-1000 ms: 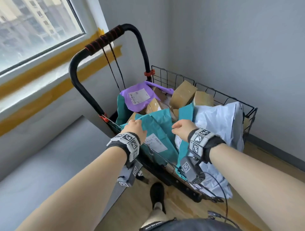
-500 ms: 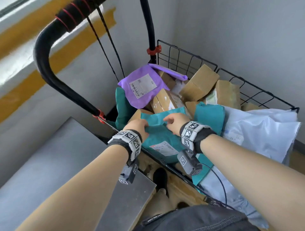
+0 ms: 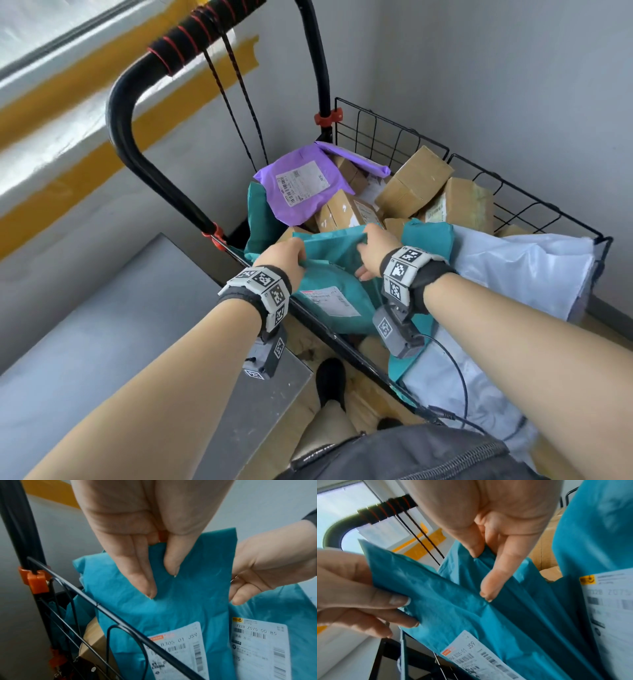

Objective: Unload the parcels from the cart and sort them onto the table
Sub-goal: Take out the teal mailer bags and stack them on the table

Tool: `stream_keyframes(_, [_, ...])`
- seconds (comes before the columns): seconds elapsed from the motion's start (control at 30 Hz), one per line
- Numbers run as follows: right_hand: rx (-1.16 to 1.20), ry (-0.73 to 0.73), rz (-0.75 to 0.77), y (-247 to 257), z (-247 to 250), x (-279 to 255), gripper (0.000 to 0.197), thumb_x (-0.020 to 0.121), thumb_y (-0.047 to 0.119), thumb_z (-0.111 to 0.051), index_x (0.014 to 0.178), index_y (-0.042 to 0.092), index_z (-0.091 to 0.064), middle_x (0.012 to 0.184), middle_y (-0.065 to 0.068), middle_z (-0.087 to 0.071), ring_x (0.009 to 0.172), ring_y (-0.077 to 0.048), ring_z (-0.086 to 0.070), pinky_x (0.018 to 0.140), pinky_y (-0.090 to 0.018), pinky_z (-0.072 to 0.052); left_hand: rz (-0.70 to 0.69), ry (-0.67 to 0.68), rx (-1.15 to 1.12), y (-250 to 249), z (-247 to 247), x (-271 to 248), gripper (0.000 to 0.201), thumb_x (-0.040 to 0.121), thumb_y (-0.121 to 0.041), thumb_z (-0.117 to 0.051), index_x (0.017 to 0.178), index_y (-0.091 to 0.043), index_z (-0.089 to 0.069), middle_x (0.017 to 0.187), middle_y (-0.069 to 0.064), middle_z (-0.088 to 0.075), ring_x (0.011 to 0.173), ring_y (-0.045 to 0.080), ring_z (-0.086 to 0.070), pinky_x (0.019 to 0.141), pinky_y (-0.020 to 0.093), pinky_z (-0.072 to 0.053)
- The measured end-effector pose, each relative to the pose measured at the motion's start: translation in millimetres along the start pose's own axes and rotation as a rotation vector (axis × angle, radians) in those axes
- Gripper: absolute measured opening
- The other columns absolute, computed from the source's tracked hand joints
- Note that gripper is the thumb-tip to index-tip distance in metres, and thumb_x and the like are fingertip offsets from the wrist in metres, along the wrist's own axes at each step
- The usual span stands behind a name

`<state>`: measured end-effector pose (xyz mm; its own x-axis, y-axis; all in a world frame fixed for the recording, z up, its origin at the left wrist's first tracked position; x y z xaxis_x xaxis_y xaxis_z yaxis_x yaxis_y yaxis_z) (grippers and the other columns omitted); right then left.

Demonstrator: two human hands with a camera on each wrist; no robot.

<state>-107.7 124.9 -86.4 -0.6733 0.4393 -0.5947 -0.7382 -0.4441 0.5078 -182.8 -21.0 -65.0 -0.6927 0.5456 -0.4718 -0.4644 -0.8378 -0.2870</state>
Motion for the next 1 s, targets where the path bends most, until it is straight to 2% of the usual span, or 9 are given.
stream_keyframes(0.17, [0.127,-0.19,0.094,-15.4,26.8,-27.9,0.03,0.088,0.017,-0.05,0.115,0.006,-0.044,0.109,-0.021,-0.061,0.097,-0.039,-0.064,0.085,-0.047,-0.053,0.017,-0.18,-0.054,-21.6,10.3,-45.2,0.013,0.094,-0.017,-0.05,0.104,-0.01,-0.048,0.092,0.01,-0.056,0.079,0.026,-0.048,0.071,0.029,-0.039])
stream_keyframes(0.27, [0.101,-0.262,0.193,-17.9,48.6,-68.5,0.029,0.079,0.014,-0.066,0.107,0.009,-0.061,0.102,-0.012,-0.068,0.095,-0.03,-0.064,0.077,-0.025,-0.046,0.029,-0.318,-0.07,-37.2,22.2,-77.5,0.017,0.093,-0.018,-0.051,0.108,-0.009,-0.05,0.101,0.012,-0.062,0.086,0.03,-0.057,0.076,0.032,-0.045])
stream_keyframes(0.3, [0.095,-0.3,0.243,-17.3,55.9,-80.7,0.023,0.077,0.014,-0.069,0.1,0.009,-0.065,0.099,-0.012,-0.069,0.094,-0.03,-0.064,0.071,-0.024,-0.042,0.034,-0.36,-0.073,-42.4,26.8,-89.1,0.02,0.093,-0.018,-0.053,0.111,-0.01,-0.052,0.105,0.011,-0.063,0.092,0.031,-0.059,0.08,0.032,-0.046])
stream_keyframes(0.37, [0.141,-0.329,0.326,-12.3,64.1,-100.8,0.006,0.077,0.013,-0.07,0.08,0.011,-0.066,0.092,-0.016,-0.07,0.09,-0.032,-0.065,0.073,-0.032,-0.05,0.04,-0.421,-0.065,-50.9,35.6,-112.7,0.026,0.091,-0.016,-0.054,0.117,-0.014,-0.059,0.114,0.009,-0.064,0.103,0.03,-0.06,0.091,0.033,-0.047])
stream_keyframes(0.43, [0.22,-0.344,0.389,-7.2,68.2,-115.9,0.021,0.079,0.012,-0.068,0.065,0.018,-0.053,0.086,-0.019,-0.069,0.084,-0.036,-0.066,0.077,-0.045,-0.055,0.057,-0.469,-0.041,-56.3,42.9,-137.5,0.03,0.091,-0.013,-0.052,0.118,-0.018,-0.064,0.119,0.009,-0.063,0.109,0.03,-0.058,0.096,0.033,-0.045])
stream_keyframes(0.57, [0.306,-0.43,0.56,15.6,77.0,-162.1,0.017,0.087,0.014,-0.058,0.072,0.017,-0.051,0.084,-0.015,-0.069,0.081,-0.034,-0.067,0.077,-0.045,-0.053,0.119,-0.628,-0.07,-53.3,60.6,-188.0,0.033,0.09,-0.009,-0.052,0.118,-0.018,-0.066,0.122,0.01,-0.06,0.112,0.031,-0.056,0.098,0.035,-0.044])
stream_keyframes(0.73, [0.38,-0.471,0.751,52.8,69.0,-217.7,0.01,0.087,0.01,-0.059,0.083,0.001,-0.057,0.08,-0.017,-0.064,0.076,-0.032,-0.061,0.069,-0.04,-0.052,0.19,-0.824,-0.117,-31.0,75.1,-252.1,0.039,0.089,-0.004,-0.047,0.121,-0.017,-0.064,0.125,0.007,-0.057,0.114,0.028,-0.053,0.1,0.033,-0.041])
stream_keyframes(0.87, [0.39,-0.393,0.855,87.4,46.1,-253.2,0.016,0.087,0.011,-0.061,0.075,0.01,-0.05,0.076,-0.013,-0.06,0.073,-0.028,-0.057,0.065,-0.033,-0.049,0.29,-0.929,-0.173,2.9,77.5,-298.9,0.04,0.09,-0.005,-0.048,0.127,-0.013,-0.058,0.136,0.005,-0.049,0.124,0.024,-0.048,0.106,0.028,-0.034])
stream_keyframes(1.0, [0.475,-0.273,0.899,128.3,9.3,-282.3,0.014,0.086,0.01,-0.063,0.075,0.01,-0.053,0.083,-0.02,-0.065,0.081,-0.036,-0.066,0.076,-0.051,-0.055,0.391,-1.008,-0.205,48.4,76.3,-351.0,0.041,0.089,-0.006,-0.049,0.13,-0.012,-0.055,0.138,0.004,-0.047,0.125,0.023,-0.047,0.107,0.027,-0.033])
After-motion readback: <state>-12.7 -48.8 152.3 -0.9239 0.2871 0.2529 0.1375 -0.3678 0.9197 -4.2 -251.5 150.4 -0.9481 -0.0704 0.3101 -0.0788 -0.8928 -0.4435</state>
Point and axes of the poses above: each hand's wrist, its own x-axis towards the middle knuckle, its own z-axis out of the back of the hand, y = z × x, the point moved 4 cm from there along x, towards the middle knuckle
